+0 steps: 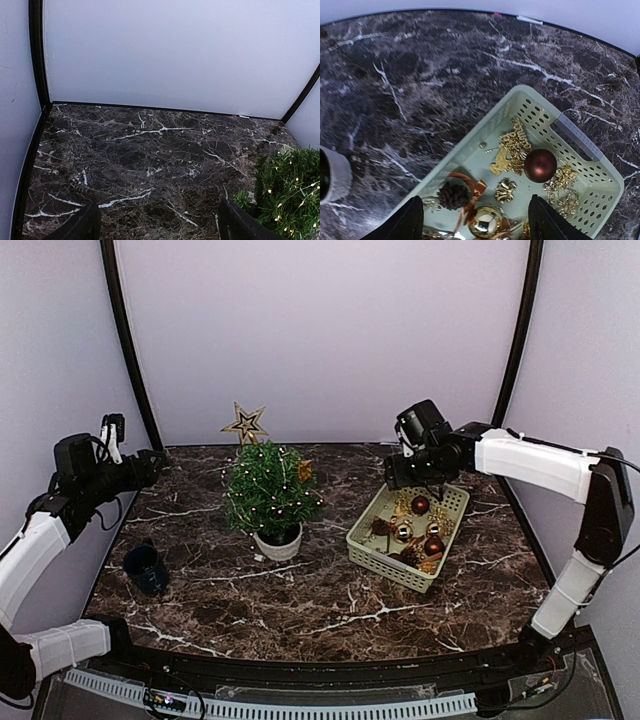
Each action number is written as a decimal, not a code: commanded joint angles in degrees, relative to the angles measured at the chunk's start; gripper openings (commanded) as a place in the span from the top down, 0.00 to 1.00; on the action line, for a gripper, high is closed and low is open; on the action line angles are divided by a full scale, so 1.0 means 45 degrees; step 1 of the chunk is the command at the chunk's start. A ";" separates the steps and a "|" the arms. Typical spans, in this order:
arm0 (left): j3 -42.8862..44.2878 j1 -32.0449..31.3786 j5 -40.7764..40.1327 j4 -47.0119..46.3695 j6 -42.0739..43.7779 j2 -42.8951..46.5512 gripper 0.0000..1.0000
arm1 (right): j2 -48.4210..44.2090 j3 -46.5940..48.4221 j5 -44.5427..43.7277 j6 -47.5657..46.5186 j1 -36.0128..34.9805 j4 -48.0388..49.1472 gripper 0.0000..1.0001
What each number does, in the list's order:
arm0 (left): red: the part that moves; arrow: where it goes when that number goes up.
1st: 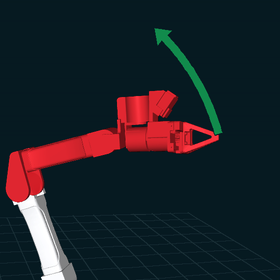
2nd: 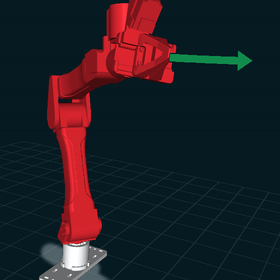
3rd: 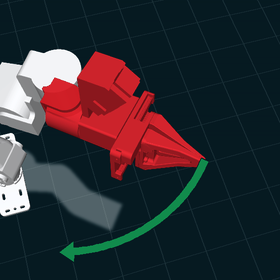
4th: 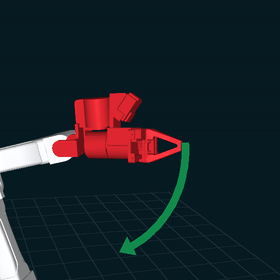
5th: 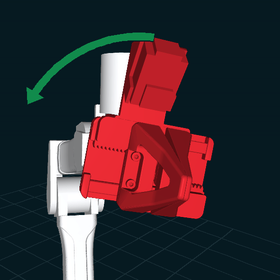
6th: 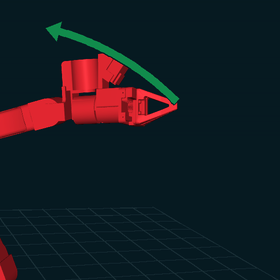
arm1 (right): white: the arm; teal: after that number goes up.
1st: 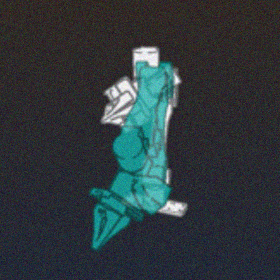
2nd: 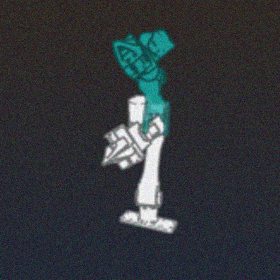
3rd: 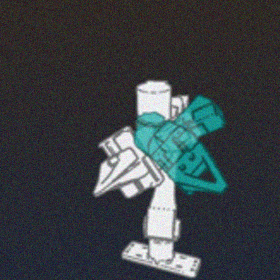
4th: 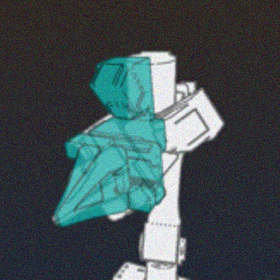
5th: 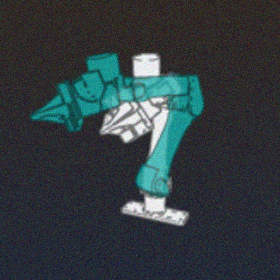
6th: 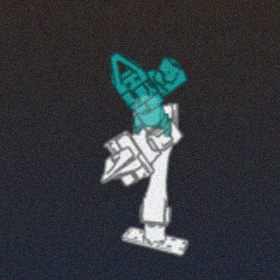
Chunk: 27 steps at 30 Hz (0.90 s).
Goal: Decorate the small christmas tree
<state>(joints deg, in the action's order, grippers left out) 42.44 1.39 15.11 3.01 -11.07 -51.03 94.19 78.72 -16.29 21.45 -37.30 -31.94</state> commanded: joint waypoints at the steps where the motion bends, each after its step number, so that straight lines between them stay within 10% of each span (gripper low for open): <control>1: -0.0210 0.0089 0.0386 -0.0027 0.0004 0.0011 0.17 | 0.1307 0.0359 0.0306 -0.1220 0.0820 -0.0348 0.30; 27: -0.0318 0.0180 -0.0067 0.0138 0.0072 -0.0097 0.17 | 0.6254 0.2880 0.3519 -0.4534 0.2351 -0.0953 0.38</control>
<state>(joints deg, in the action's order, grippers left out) 42.15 1.76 15.35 3.51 -11.09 -51.83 124.46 93.91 -6.79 2.81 -26.83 -36.03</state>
